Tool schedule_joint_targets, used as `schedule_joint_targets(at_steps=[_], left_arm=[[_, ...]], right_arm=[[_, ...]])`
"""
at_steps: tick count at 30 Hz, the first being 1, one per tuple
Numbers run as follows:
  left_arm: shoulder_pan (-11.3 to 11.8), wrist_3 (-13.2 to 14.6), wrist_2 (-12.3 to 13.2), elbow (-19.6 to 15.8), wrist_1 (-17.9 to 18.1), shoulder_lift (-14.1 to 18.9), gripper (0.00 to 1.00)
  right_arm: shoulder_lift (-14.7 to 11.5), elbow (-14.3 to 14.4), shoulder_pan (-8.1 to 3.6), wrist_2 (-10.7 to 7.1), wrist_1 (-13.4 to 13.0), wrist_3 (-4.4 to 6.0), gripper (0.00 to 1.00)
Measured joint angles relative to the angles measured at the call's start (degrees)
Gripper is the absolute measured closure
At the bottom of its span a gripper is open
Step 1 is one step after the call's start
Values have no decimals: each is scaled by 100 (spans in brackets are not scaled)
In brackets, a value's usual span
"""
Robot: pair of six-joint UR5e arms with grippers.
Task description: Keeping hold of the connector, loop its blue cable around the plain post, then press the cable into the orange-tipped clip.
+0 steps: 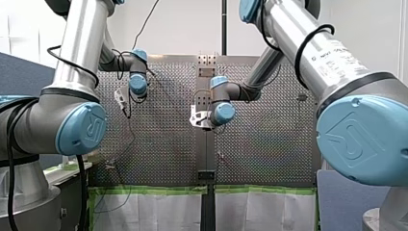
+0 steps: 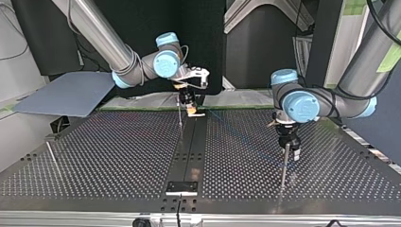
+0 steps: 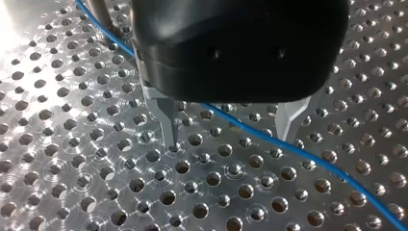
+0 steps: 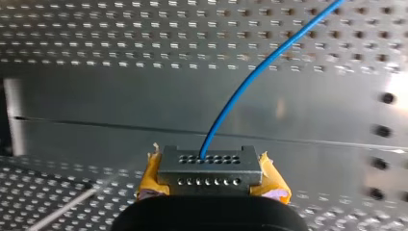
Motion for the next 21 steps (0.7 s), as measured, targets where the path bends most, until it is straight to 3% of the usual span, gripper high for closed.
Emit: schedule_joint_targets(at_steps=[9, 14, 21], left_arm=[[52, -98, 5, 0, 24, -1, 0], [70, -102, 5, 0, 27, -1, 0], [77, -107, 5, 0, 27, 0, 0]], right_arm=[[493, 172, 102, 218, -73, 25, 100], [743, 438, 109, 269, -331, 166, 100], [1126, 575, 107, 497, -659, 179, 100]])
